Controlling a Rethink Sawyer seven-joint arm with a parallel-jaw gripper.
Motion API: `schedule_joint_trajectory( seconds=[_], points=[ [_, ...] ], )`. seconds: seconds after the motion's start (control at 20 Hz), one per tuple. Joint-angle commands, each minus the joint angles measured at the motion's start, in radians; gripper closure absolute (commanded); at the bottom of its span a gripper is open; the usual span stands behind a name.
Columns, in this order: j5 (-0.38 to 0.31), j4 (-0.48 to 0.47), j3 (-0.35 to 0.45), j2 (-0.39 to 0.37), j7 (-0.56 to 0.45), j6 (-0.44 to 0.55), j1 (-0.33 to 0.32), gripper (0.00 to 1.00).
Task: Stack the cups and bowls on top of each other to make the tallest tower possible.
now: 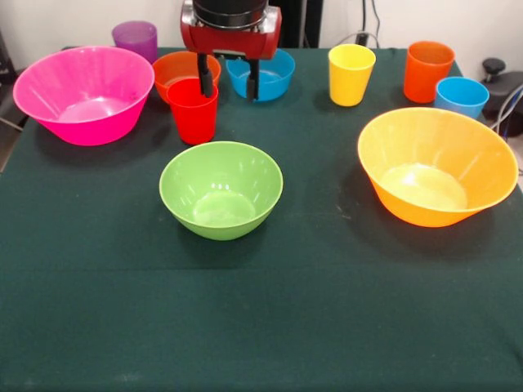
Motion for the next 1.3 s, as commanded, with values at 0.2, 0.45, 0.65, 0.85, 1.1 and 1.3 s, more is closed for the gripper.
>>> schedule_joint_trajectory(
  seconds=[0.2, 0.45, 0.65, 0.85, 1.1, 1.3],
  points=[
    [-0.075, -0.003, 0.041, 0.037, -0.068, -0.078, 0.027, 0.0],
    [-0.074, -0.003, 0.04, 0.039, -0.068, -0.081, 0.027, 0.0],
    [-0.073, -0.003, 0.039, 0.037, -0.071, -0.078, 0.026, 0.0],
    [-0.054, 0.011, 0.043, 0.006, -0.081, -0.044, 0.021, 0.0],
    [-0.018, 0.043, 0.049, -0.066, -0.087, 0.015, 0.017, 0.0],
    [0.008, 0.063, 0.052, -0.115, -0.089, 0.062, 0.016, 0.0]
  ],
)
